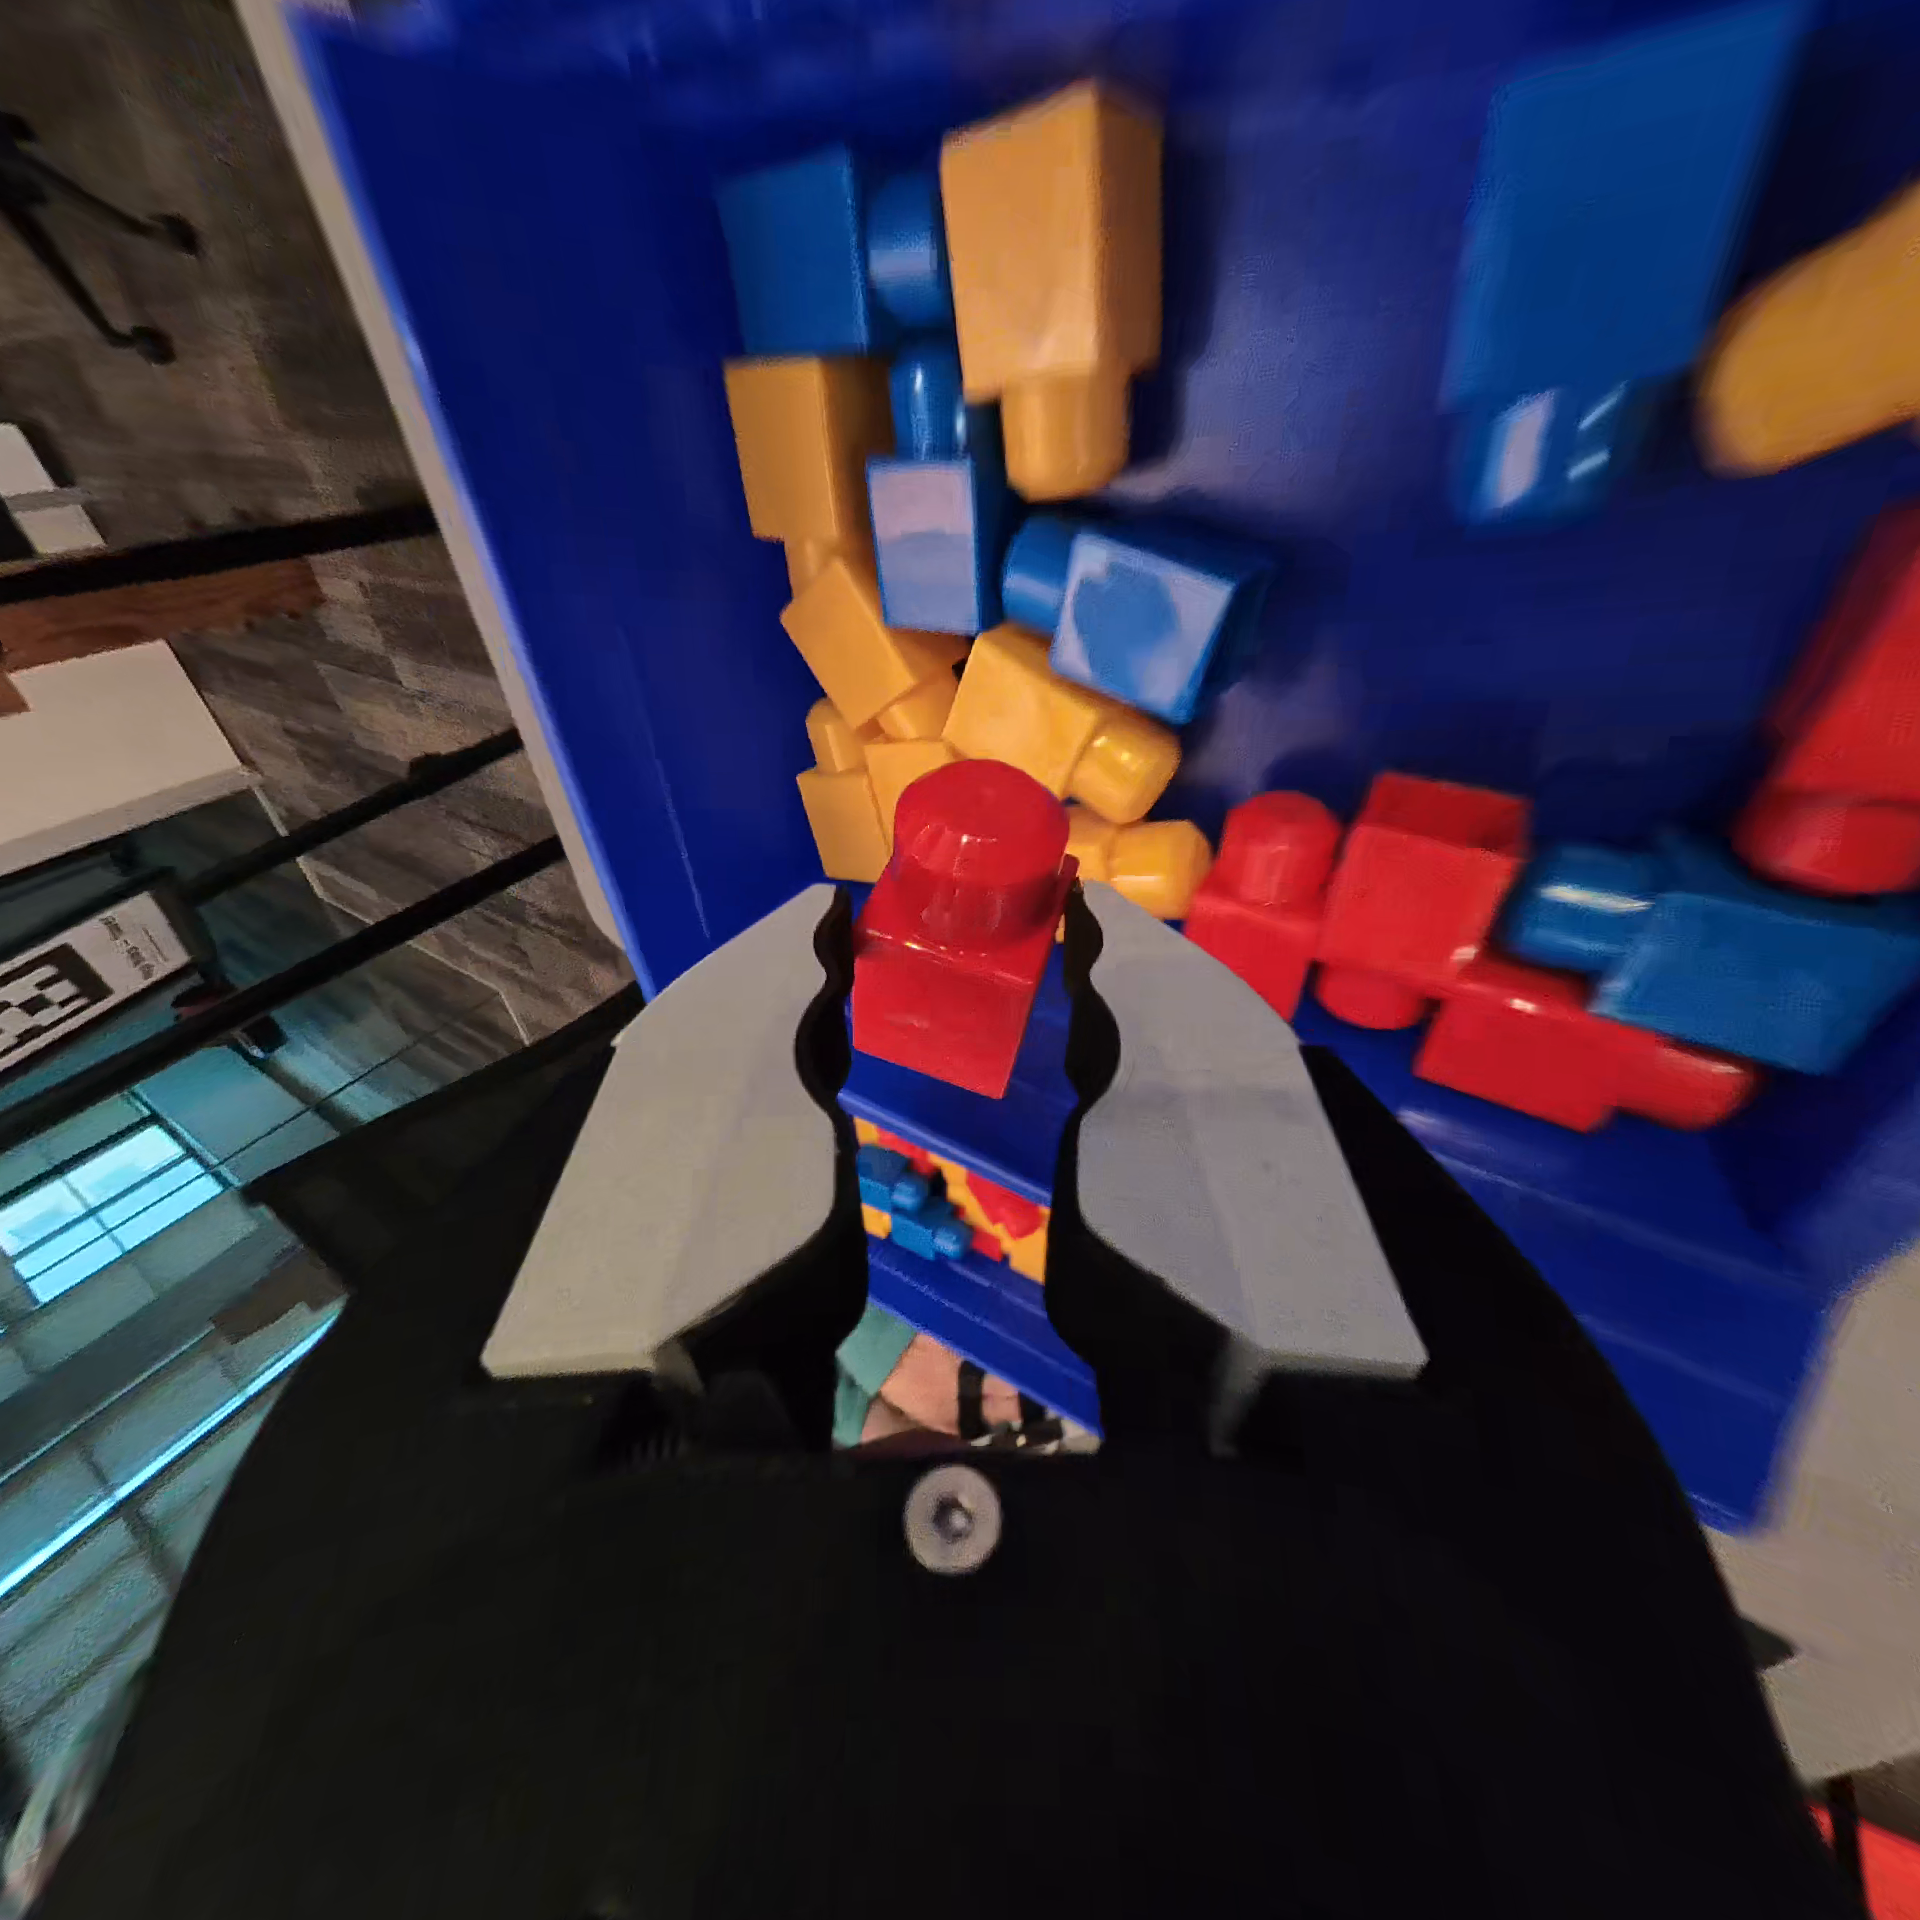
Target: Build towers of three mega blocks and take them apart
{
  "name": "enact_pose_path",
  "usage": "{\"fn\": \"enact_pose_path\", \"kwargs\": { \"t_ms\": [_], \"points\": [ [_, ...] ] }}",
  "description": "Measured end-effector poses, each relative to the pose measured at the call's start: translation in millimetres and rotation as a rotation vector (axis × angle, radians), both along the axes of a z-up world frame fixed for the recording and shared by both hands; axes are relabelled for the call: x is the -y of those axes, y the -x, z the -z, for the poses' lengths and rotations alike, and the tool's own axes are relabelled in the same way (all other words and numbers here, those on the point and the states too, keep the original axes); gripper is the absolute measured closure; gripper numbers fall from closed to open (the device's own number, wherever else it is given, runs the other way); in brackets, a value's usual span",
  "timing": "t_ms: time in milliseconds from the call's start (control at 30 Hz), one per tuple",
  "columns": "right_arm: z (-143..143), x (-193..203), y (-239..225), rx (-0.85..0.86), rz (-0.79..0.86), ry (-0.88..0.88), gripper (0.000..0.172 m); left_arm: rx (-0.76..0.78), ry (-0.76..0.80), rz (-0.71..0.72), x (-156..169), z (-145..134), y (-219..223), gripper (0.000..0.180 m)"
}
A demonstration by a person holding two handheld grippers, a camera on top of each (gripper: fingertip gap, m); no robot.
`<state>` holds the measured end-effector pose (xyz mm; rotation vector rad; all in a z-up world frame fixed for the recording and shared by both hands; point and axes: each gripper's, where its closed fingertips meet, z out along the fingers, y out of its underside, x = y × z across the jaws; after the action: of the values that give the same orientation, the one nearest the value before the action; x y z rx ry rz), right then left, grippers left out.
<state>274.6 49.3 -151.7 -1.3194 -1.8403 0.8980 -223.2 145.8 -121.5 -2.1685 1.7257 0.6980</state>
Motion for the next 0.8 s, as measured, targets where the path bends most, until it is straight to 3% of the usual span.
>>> {"fn": "enact_pose_path", "kwargs": {
  "t_ms": [167,267,467,633,800],
  "points": [
    [-4.1,1.9,-1.1,-0.01,-0.003,-0.011,0.172,0.203,-0.055,0.074,62.3,-49.6,-92.5,0.142],
    [-5.7,2.6,-1.3,-0.015,-0.004,-0.015,0.172,0.367,-0.019,0.135,101.7,-51.6,-170.1,0.143],
    [-4.4,3.2,-0.9,-0.015,-0.007,-0.008,0.172,0.433,0.126,0.246,154.1,16.6,-289.7,0.143],
    [0.4,-3.0,-3.5,-0.016,0.011,0.011,0.172,0.419,0.182,0.309,155.4,68.5,-345.1,0.143],
    [5.6,-6.7,-5.3,-0.009,0.017,0.029,0.172,0.373,0.179,0.297,140.4,81.0,-368.8,0.143]
  ]
}}
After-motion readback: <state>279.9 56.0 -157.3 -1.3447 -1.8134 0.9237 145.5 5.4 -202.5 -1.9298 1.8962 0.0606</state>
